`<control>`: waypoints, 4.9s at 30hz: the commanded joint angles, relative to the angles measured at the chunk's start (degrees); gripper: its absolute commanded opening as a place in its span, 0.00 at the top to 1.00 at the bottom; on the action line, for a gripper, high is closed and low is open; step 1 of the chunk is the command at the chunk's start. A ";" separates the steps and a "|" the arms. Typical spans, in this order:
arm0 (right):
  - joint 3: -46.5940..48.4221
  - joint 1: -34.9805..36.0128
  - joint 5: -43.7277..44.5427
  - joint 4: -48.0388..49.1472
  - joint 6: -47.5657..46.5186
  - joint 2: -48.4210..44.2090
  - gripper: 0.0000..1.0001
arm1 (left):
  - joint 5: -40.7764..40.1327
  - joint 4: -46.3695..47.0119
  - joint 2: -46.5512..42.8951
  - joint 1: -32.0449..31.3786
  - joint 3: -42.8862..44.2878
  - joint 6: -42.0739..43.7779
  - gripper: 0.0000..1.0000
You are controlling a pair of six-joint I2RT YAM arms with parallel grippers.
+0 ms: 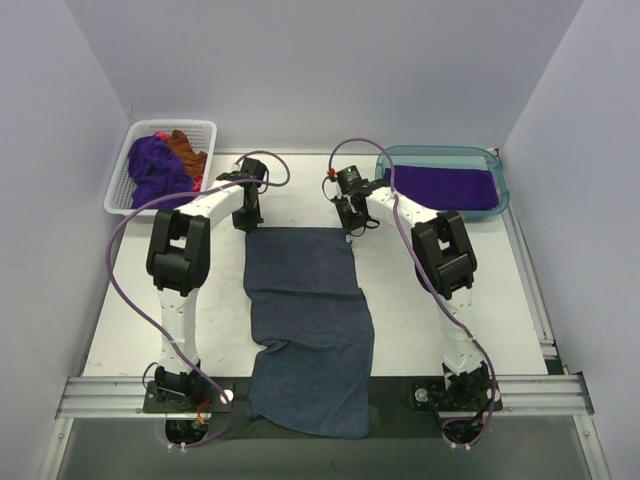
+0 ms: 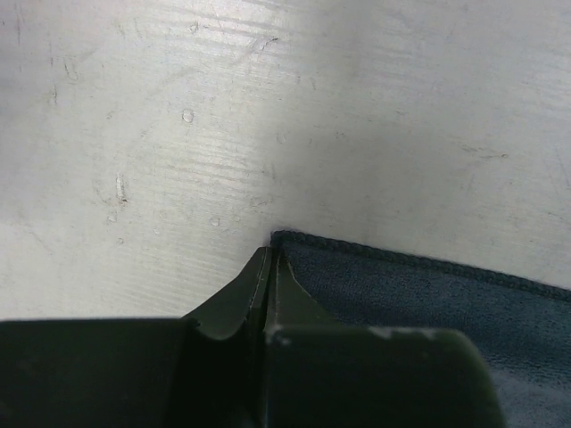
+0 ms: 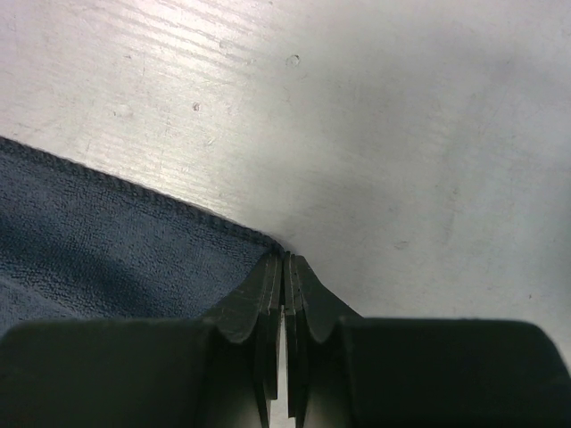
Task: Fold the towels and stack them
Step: Fold the towel
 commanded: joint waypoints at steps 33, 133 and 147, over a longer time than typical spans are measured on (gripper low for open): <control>0.59 0.07 -1.43 -5.74 -1.00 -5.40 1.00 | 5.00 3.88 -12.77 2.07 -11.92 -0.78 0.43; 4.31 -5.38 4.99 34.61 -28.86 -10.82 1.00 | 5.00 10.11 -1.24 7.00 26.89 4.49 1.00; -23.74 2.26 3.41 23.02 -22.54 -37.81 1.00 | 11.24 17.60 -37.19 6.73 -19.90 2.83 1.00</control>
